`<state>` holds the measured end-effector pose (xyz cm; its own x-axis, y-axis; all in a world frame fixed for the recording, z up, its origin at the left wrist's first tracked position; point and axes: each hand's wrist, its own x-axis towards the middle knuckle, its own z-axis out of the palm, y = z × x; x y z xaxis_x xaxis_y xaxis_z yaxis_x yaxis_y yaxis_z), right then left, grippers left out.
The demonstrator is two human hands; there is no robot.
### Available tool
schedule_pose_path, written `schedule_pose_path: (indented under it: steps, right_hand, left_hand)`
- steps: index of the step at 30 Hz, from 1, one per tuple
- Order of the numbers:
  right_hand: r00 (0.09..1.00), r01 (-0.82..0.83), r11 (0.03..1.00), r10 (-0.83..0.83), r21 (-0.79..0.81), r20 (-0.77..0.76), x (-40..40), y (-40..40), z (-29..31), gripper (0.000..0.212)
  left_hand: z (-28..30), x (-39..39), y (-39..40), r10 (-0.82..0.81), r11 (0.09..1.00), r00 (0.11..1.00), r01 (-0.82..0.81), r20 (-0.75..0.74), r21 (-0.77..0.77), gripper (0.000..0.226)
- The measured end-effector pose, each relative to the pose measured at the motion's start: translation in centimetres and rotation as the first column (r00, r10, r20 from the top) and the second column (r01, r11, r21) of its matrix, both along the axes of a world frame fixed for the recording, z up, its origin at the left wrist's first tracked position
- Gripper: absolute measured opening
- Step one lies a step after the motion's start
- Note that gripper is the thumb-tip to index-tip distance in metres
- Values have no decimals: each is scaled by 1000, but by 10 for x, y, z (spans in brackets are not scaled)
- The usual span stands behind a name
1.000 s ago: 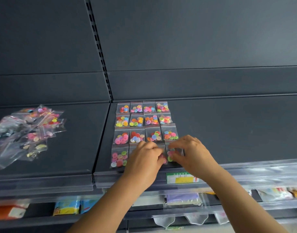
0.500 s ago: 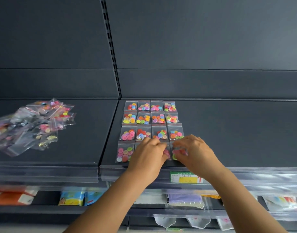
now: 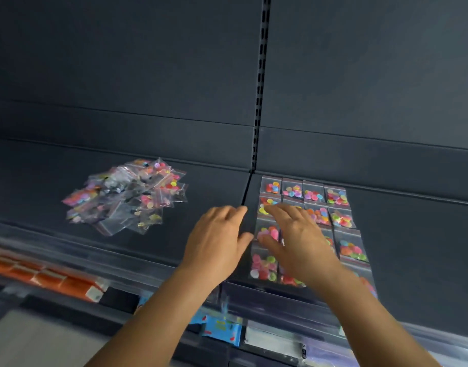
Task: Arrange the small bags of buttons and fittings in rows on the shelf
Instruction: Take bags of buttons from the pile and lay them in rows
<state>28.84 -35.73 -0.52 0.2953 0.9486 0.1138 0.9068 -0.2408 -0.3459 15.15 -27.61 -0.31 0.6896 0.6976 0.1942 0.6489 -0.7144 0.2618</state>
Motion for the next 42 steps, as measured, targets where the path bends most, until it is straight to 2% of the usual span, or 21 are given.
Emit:
schedule_pose_path:
  steps: [12, 15, 19, 21, 23, 27, 31, 34, 37, 40, 42]
  right_hand:
    - [997, -67, 998, 66, -12, -38, -76, 152, -2, 50]
    - [998, -47, 998, 44, -47, -55, -89, 182, -8, 48]
    - [993, -54, 991, 40, -124, -112, -100, 216, -19, 50]
    - [991, -53, 980, 28, -190, -134, -101, 224, -27, 46]
    - [988, -48, 983, 21, -179, -150, -101, 227, -34, 34]
    - [972, 137, 987, -151, -86, -180, -98, 235, -34, 22]
    - [960, 198, 970, -221, -141, -173, -97, 248, -31, 38]
    - [947, 196, 952, -246, -234, -206, -98, 257, -30, 33]
    - [944, 185, 947, -246, -264, -221, -96, 261, -27, 15]
    - [938, 177, 967, -222, -183, -266, -93, 259, -25, 5]
    - [922, 186, 981, -191, -49, -337, -93, 258, -22, 11]
  left_hand:
    - [-6, -85, 159, 116, 993, 993, -116, -18, 3, 52]
    - [-11, -94, 191, 48, 999, 998, -48, -50, -4, 50]
    - [-17, -99, 218, -149, 987, 980, 140, -131, -78, 54]
    - [-21, -103, 227, -186, 980, 970, 171, -156, -105, 48]
    - [-21, -110, 232, -173, 981, 975, 158, -141, -109, 35]
    - [-21, -116, 243, -145, 989, 988, 143, -56, -31, 29]
    - [-24, -109, 251, -101, 994, 995, 101, 18, -37, 21]
    - [-24, -99, 254, -119, 992, 993, 119, 14, -39, 29]
    - [-28, -90, 257, -144, 987, 989, 142, -23, -78, 45]
    - [-28, -84, 260, -164, 977, 986, 160, -14, -140, 54]
    - [-28, -81, 262, -151, 955, 987, 159, 52, -251, 60]
